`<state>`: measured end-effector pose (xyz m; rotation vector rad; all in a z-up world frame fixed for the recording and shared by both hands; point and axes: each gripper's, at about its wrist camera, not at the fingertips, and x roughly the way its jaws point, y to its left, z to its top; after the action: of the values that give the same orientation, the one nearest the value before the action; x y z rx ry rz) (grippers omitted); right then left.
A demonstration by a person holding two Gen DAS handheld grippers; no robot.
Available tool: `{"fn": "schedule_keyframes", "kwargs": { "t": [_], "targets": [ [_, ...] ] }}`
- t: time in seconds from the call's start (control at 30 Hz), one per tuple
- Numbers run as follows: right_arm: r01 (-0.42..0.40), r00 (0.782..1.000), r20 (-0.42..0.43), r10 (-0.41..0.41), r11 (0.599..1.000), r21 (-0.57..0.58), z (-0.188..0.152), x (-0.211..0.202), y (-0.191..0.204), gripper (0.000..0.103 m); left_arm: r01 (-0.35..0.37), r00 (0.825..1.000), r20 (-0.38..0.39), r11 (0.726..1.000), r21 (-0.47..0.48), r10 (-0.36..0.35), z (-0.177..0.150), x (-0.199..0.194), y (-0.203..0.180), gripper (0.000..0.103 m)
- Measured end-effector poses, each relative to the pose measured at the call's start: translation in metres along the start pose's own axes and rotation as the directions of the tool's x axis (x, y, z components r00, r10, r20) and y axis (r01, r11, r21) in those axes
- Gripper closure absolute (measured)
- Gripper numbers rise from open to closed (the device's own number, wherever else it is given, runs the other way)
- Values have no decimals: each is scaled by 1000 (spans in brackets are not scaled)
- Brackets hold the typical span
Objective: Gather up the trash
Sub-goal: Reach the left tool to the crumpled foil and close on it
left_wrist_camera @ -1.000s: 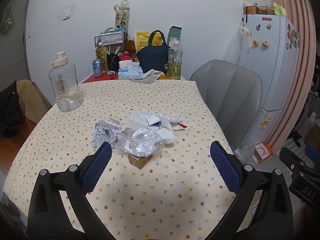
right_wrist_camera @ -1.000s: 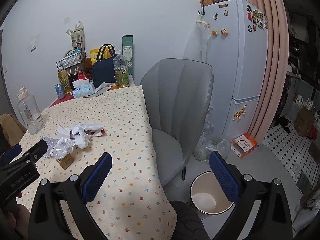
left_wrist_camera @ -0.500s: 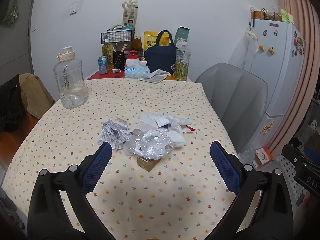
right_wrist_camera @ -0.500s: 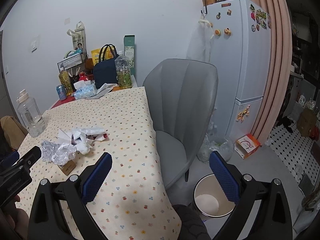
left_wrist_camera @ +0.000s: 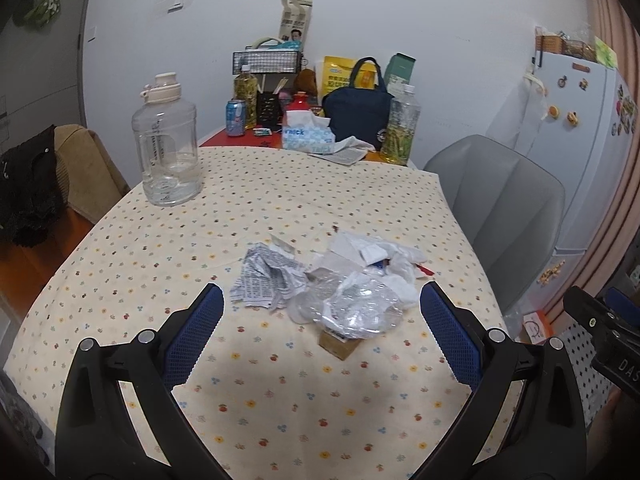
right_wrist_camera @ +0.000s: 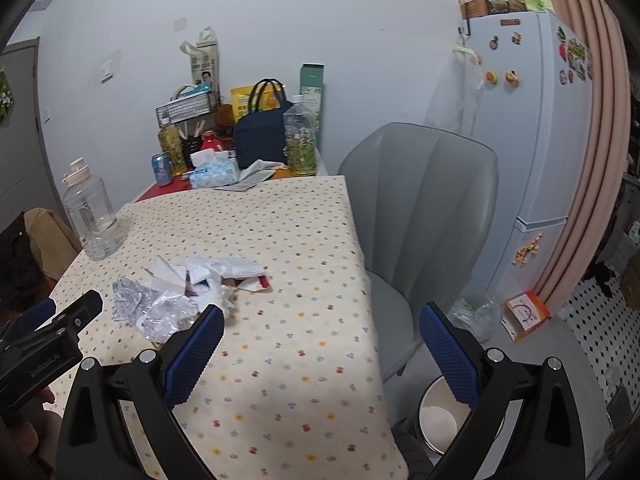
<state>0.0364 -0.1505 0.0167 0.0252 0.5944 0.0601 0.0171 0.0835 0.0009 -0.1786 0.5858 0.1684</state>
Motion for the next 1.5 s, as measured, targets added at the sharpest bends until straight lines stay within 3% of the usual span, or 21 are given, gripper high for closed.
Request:
{"fn": "schedule_keyframes", "kwargs": {
  "t": [0.23, 0.53, 1.03, 1.2, 1.23, 1.27, 1.3, 1.33, 1.5],
  "targets": [
    [-103, 995, -20, 102, 995, -17, 9, 17, 30, 8, -29, 999, -18, 999, -34, 28, 2, 14, 23, 6],
    [-177, 982, -74, 174, 983, -43, 9, 42, 56, 9, -60, 997, -61, 996, -70, 56, 3, 42, 48, 15],
    [-187, 969, -175, 175, 981, -53, -4, 90, 75, 10, -71, 990, -125, 995, -68, 63, 12, 105, 56, 18],
    [-199, 956, -226, 187, 979, -31, -10, 106, 75, 16, -61, 987, -150, 996, -67, 51, 13, 128, 54, 18],
    [-202, 954, -232, 191, 979, -27, -11, 108, 75, 17, -55, 987, -153, 996, -67, 44, 12, 131, 54, 20],
    [-204, 953, -234, 192, 979, -25, -10, 108, 76, 17, -47, 987, -159, 997, -68, 36, 12, 134, 54, 36],
    [-212, 949, -243, 201, 977, -21, -11, 111, 78, 18, -37, 984, -178, 997, -73, 24, 12, 139, 55, 58],
    [-213, 948, -246, 202, 977, -19, -11, 110, 79, 19, -31, 981, -191, 996, -79, 16, 11, 142, 56, 68],
    [-245, 935, -270, 230, 969, -22, -16, 115, 94, 19, -30, 987, -162, 996, -85, 16, 8, 134, 59, 75]
  ]
}}
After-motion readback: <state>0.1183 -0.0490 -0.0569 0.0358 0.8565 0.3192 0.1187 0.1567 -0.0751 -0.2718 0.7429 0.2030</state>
